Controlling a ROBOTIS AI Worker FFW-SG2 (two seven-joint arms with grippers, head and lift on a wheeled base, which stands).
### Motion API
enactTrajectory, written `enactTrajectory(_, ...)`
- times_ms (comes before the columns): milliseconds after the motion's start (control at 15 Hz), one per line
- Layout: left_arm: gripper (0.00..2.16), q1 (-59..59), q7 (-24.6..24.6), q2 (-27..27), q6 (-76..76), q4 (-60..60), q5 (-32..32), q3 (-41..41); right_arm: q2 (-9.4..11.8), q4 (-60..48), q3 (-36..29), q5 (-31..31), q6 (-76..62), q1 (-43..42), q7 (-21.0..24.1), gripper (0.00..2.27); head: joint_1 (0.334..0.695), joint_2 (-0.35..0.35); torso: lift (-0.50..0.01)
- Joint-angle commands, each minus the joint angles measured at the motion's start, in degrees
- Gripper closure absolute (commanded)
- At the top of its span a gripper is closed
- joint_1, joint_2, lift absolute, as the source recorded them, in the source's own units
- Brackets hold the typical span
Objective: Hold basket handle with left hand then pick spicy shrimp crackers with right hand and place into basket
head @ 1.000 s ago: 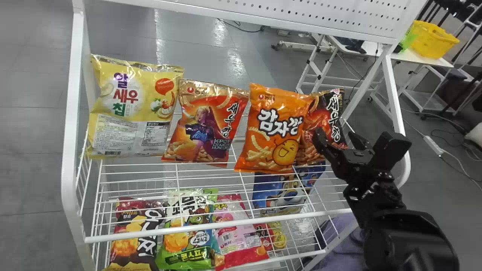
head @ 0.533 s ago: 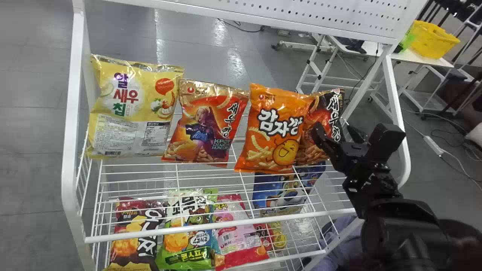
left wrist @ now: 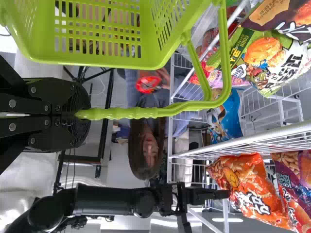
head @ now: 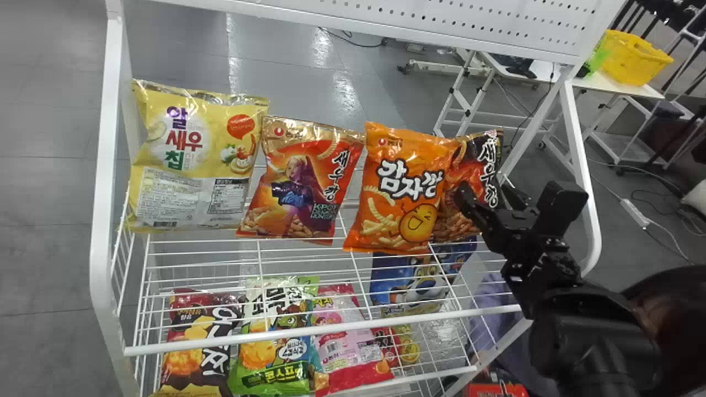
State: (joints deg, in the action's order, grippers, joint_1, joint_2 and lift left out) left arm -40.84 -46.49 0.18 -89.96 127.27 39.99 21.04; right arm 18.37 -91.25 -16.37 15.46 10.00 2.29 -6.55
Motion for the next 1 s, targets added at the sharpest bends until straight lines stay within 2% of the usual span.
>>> enactTrajectory(0,1.89,0.06,-0.09,-0.32,-0.07,-0.36,0.0,-0.03,0.0,-0.15,0.11,-0.16,0.51,-0.01,-0.21,0.41,0.695,-0.35,-0.037)
enactTrajectory(133,1.89,0.06,-0.35,-0.32,-0.07,-0.44,0.0,0.06,0.0,-0.59,0.11,-0.25,1.74,0.17,-1.01,0.47,0.695,-0.35,-0.037)
enactTrajectory(267,1.89,-0.11,-0.71,-0.32,-0.07,-0.53,0.0,0.14,-0.09,-1.3,0.2,-0.08,3.15,0.61,-1.27,0.66,0.695,-0.35,-0.037)
enactTrajectory(333,1.89,-0.11,-0.79,-0.32,-0.07,-0.53,0.0,0.23,0.0,-1.65,0.11,-0.08,3.32,0.87,-1.27,0.83,0.695,-0.35,-0.037)
enactTrajectory(533,1.89,-0.11,-0.71,-0.32,-0.07,-0.53,0.0,0.23,-0.09,-1.65,-0.06,0.54,3.15,1.05,-0.83,1.64,0.695,-0.35,-0.037)
enactTrajectory(600,1.89,-0.11,-0.62,-0.32,-0.07,-0.62,0.0,0.14,-0.17,-1.65,-0.15,0.54,2.44,1.22,-0.04,1.71,0.695,-0.35,-0.037)
enactTrajectory(933,1.89,0.24,-0.44,-0.32,-0.07,-1.06,-0.09,0.06,-0.26,-2.53,0.29,0.54,-0.72,1.84,3.57,1.71,0.695,-0.35,-0.037)
